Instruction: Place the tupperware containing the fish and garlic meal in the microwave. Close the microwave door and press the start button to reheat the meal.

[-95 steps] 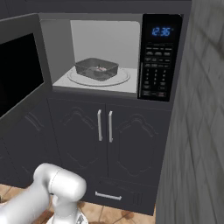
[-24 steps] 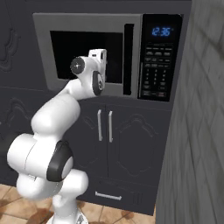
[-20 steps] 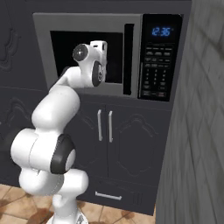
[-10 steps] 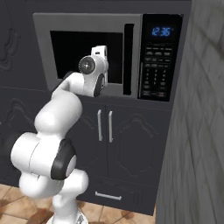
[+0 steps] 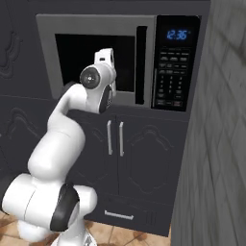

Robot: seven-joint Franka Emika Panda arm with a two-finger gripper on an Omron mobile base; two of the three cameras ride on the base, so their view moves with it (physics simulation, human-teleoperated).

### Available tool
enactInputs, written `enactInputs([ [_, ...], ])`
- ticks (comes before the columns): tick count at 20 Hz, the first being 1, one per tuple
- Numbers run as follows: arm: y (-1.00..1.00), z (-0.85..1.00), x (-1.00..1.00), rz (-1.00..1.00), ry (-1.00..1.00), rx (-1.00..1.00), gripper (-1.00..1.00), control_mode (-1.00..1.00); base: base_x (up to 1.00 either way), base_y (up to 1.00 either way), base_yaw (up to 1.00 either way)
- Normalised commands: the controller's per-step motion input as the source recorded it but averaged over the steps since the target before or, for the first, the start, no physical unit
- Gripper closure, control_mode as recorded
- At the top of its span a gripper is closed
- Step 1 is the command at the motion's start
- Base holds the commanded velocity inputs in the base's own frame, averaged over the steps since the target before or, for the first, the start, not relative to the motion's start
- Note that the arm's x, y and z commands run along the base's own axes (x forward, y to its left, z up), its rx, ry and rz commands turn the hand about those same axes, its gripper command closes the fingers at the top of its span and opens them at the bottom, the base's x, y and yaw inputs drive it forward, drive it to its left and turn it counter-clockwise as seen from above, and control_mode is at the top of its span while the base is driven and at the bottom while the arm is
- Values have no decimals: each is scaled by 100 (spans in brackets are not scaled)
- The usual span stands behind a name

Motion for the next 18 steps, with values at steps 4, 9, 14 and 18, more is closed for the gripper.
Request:
enactInputs([
  [4, -50, 15, -97, 0, 4, 1, -100, -100, 0, 0, 0],
  [9, -47, 0, -89, 0, 3, 1, -100, -100, 0, 0, 0],
  [14, -55, 0, -58, 0, 3, 0, -100, -100, 0, 0, 0],
  [18, -63, -1, -23, 0, 7, 0, -100, -100, 0, 0, 0],
])
